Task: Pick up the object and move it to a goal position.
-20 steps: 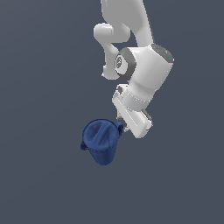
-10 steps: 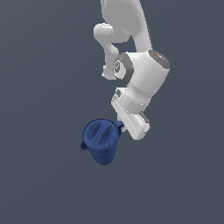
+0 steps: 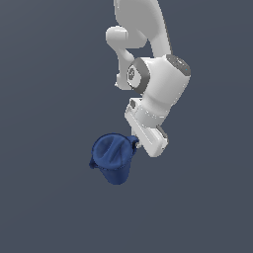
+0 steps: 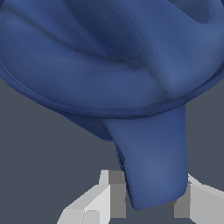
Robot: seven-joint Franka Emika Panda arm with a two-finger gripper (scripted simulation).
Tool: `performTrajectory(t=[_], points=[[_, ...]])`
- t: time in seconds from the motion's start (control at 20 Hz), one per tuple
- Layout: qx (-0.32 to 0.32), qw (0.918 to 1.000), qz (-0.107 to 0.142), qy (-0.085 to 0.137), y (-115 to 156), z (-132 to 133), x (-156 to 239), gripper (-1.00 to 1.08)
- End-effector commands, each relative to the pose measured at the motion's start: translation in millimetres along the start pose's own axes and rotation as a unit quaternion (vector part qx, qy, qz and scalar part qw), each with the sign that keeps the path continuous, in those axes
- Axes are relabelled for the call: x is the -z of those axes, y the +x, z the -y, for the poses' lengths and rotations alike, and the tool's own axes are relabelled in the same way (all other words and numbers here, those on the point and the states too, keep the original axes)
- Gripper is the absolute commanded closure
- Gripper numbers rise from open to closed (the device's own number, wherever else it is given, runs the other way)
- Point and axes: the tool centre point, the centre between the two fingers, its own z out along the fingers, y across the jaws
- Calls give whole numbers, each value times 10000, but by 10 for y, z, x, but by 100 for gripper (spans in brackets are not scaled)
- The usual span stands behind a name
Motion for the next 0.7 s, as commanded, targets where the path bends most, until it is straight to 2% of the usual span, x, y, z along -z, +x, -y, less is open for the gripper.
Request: performTrajectory(t=[0.0,0.25,0.65], points=[[-13,10000,-8,16,95,-30,82,108],[-18,10000,-2,12,404,-175,341,108],[-30,10000,-2,1,1150,-511,962,108]])
